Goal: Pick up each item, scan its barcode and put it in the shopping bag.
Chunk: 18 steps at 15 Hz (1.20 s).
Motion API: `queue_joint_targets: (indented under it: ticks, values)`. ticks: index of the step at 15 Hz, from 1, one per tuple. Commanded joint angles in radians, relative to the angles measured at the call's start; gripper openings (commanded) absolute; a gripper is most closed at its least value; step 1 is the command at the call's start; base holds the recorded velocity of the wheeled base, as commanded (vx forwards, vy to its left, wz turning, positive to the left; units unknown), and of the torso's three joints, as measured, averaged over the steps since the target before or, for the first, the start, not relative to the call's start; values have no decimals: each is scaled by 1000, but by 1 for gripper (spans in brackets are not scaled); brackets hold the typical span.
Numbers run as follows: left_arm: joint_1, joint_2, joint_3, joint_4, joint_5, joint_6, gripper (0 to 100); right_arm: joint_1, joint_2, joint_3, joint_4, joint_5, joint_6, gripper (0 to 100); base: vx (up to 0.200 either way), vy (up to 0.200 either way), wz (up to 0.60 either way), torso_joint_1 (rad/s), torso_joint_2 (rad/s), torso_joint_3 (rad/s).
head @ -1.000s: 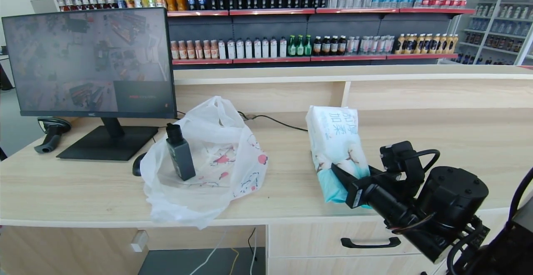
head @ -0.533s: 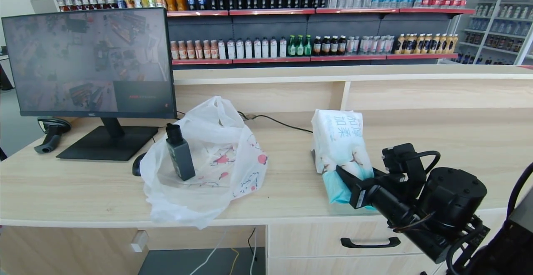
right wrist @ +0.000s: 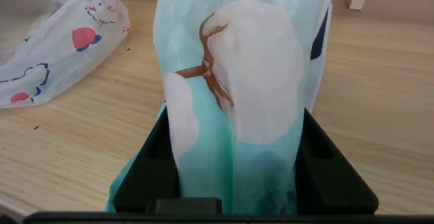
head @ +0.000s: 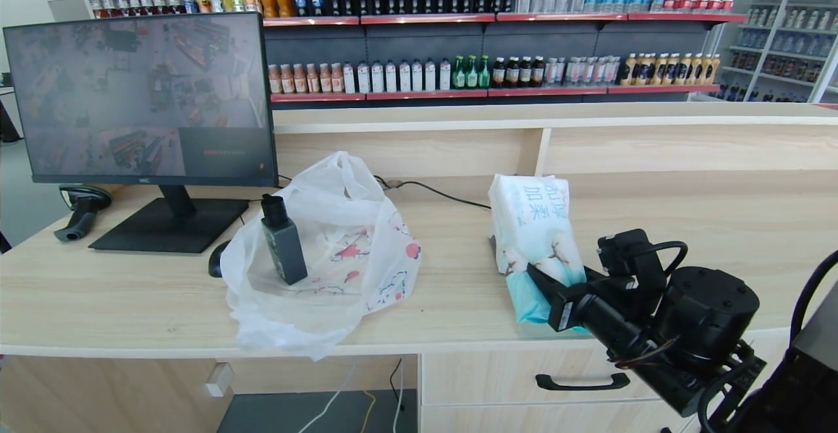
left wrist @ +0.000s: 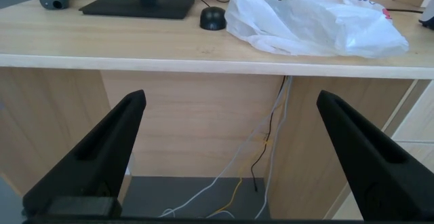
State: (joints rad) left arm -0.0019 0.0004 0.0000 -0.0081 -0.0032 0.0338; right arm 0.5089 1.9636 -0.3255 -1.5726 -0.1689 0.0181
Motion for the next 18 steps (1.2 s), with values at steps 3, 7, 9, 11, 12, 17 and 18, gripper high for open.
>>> queue_joint_targets:
  ticks: [3,7,9,11,12,17,18]
  values:
    - [0,0,0,-1,0,-2,100,0,8,-9,2,0,0,0,0,0,0,0,0,0]
    - [0,0,0,0,2,-3,100,0,1,-7,2,0,8,0,0,0,0,0,0,0]
    - [0,0,0,0,0,-5,100,0,-15,-7,2,0,8,0,0,0,0,0,0,0]
    - [0,0,0,3,0,-9,100,0,-40,-12,2,0,8,0,0,0,0,0,0,0]
    - [0,0,0,3,0,-9,100,0,-60,-10,2,0,8,0,0,0,0,0,0,0]
    - [0,0,0,3,0,-9,100,0,-161,14,2,0,8,0,-120,0,0,4,4,2]
    - [0,0,0,3,2,-9,100,-1,-175,14,2,0,8,0,0,0,0,0,0,0]
